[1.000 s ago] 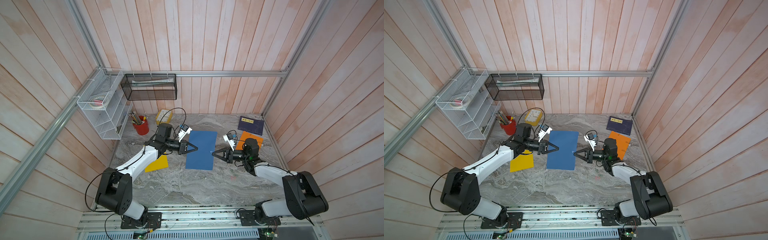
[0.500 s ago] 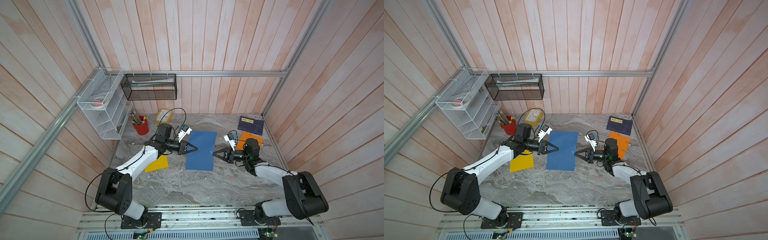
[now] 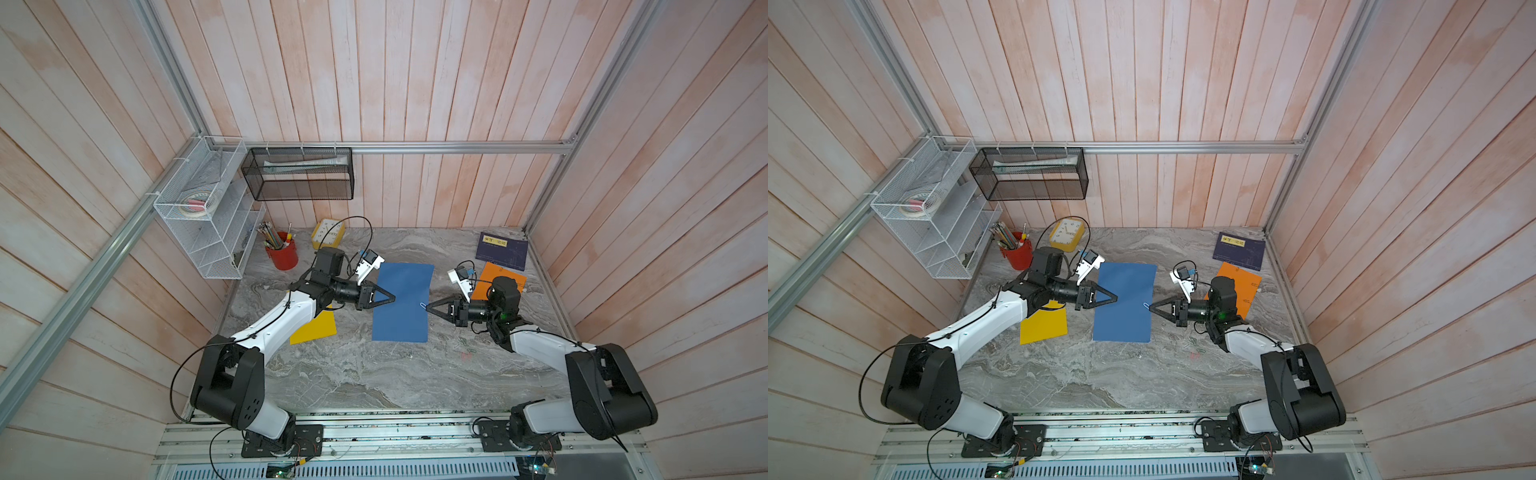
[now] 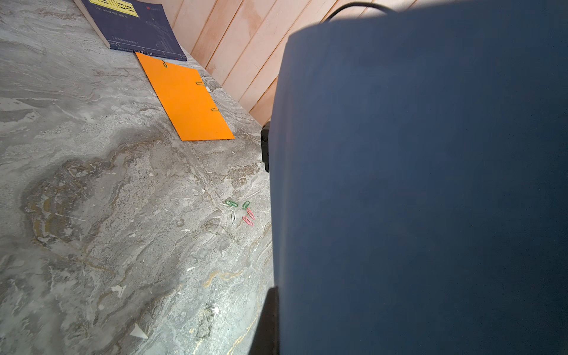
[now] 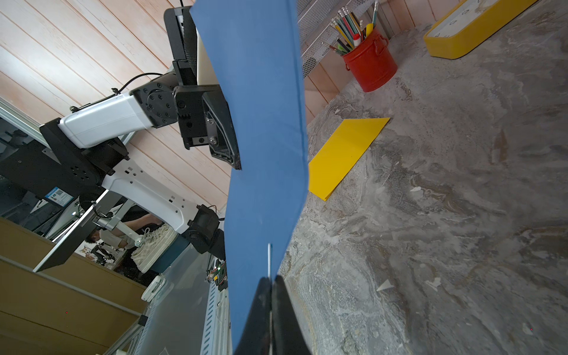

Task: Unclip the paperclips from the documents
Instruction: Remove the paper clip from the document.

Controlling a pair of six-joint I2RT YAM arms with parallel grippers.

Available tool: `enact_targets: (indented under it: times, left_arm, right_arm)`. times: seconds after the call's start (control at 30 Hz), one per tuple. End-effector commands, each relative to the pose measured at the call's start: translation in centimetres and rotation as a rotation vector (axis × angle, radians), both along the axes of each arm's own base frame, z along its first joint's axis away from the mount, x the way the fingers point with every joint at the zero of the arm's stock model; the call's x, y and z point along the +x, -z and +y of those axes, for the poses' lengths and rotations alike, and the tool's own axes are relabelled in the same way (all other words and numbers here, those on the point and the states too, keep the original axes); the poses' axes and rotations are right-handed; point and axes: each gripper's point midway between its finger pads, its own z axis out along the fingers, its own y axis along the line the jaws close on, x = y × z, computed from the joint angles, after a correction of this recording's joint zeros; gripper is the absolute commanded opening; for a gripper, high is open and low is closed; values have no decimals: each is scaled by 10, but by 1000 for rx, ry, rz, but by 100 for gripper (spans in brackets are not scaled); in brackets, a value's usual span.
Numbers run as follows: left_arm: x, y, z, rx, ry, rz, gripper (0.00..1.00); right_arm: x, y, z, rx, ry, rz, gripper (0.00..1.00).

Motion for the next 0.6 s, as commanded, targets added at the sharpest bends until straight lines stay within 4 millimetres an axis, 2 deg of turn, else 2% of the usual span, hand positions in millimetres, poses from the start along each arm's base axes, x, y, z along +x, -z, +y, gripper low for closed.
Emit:
enact_targets:
  times: [0.0,0.57]
  left_arm:
    - [1,-16,3,-9,-8,-55,0]
    - [0,-18,6,-11,-14,-61,0]
  right_arm:
    - [-2,0,-5,0,6,-10,7]
    - [-2,2,-5,-5,9,-5,7]
